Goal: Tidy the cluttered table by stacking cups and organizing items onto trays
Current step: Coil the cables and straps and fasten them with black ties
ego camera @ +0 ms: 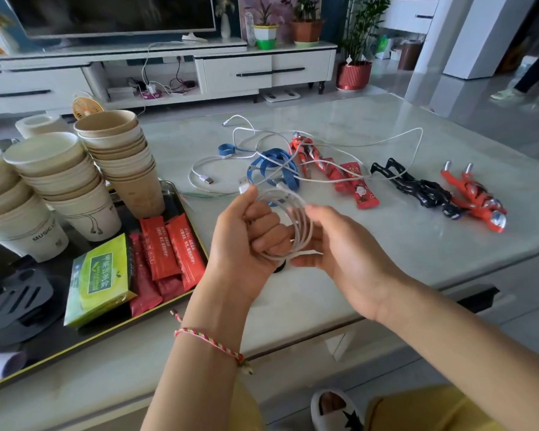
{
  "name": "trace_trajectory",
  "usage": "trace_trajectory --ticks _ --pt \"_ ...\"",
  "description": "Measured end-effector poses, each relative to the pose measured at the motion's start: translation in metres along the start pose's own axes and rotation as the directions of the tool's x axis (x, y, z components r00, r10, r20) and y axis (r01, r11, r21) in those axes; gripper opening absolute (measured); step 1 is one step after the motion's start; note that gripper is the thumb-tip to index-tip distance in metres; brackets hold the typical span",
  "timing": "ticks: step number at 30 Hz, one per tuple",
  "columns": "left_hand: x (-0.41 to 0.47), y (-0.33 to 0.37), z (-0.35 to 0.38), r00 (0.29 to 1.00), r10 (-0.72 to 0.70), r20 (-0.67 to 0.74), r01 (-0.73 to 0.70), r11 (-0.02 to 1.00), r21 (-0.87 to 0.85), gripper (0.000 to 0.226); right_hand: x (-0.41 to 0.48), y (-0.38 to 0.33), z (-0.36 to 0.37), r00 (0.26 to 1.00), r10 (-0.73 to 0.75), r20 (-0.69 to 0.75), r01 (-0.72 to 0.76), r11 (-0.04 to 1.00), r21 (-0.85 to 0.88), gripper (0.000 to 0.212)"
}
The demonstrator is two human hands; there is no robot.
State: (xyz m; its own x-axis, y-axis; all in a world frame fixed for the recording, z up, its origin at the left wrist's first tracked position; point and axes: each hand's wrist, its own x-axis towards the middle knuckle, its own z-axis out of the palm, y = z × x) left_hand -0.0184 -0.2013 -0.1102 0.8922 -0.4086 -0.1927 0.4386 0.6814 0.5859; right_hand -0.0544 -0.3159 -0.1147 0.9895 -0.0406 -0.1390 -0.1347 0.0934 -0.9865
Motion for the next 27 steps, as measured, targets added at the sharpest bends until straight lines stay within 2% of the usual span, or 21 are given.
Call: trace_trajectory --ticks 4,6,7,9,11,13,17,22,24,27 --pt "0.003 -0.008 0.006 0.996 -0.064 -0.07 0.074 0.985 0.158 0.055 0.006 0.011 0.003 0.986 -0.006 -0.169 -0.006 0.997 -0.071 0.034" --pt "0.004 -0.012 0.002 0.989 0.004 -0.149 0.054 0.922 0.384 0.049 0.011 0.014 0.002 0.958 -0.122 -0.258 0.08 0.982 -0.169 0.034" --pt "0.005 -0.013 -0.001 0.982 0.058 -0.182 0.046 0.853 0.52 0.045 0.013 0.013 0.0 0.934 -0.215 -0.287 0.148 0.96 -0.239 0.034" --pt "0.005 -0.014 -0.005 0.968 0.146 -0.207 0.024 0.762 0.648 0.038 0.015 0.011 -0.003 0.891 -0.374 -0.256 0.282 0.9 -0.332 0.035" --pt "0.005 -0.015 -0.005 0.961 0.142 -0.236 0.019 0.821 0.571 0.035 0.015 0.009 -0.004 0.886 -0.425 -0.186 0.344 0.871 -0.351 0.032" --pt "0.005 -0.015 -0.003 0.956 0.124 -0.266 0.023 0.872 0.488 0.034 0.016 0.009 -0.004 0.901 -0.41 -0.143 0.346 0.877 -0.334 0.027" --pt "0.005 -0.017 -0.001 0.95 0.108 -0.291 0.053 0.867 0.495 0.038 0.016 0.012 -0.003 0.93 -0.349 -0.116 0.304 0.908 -0.289 0.029" --pt "0.005 -0.023 0.002 0.952 0.18 -0.246 -0.038 0.871 0.49 0.029 0.019 0.01 -0.003 0.984 -0.1 -0.145 0.088 0.992 -0.091 0.017" --pt "0.005 -0.026 0.004 0.95 0.222 -0.217 -0.078 0.847 0.526 0.028 0.019 0.012 -0.002 0.98 -0.069 -0.185 0.067 0.998 -0.016 0.019" --pt "0.003 -0.031 0.007 0.935 0.289 -0.207 -0.105 0.781 0.615 0.038 0.019 0.014 0.002 0.967 -0.013 -0.256 0.048 0.99 0.13 0.025"
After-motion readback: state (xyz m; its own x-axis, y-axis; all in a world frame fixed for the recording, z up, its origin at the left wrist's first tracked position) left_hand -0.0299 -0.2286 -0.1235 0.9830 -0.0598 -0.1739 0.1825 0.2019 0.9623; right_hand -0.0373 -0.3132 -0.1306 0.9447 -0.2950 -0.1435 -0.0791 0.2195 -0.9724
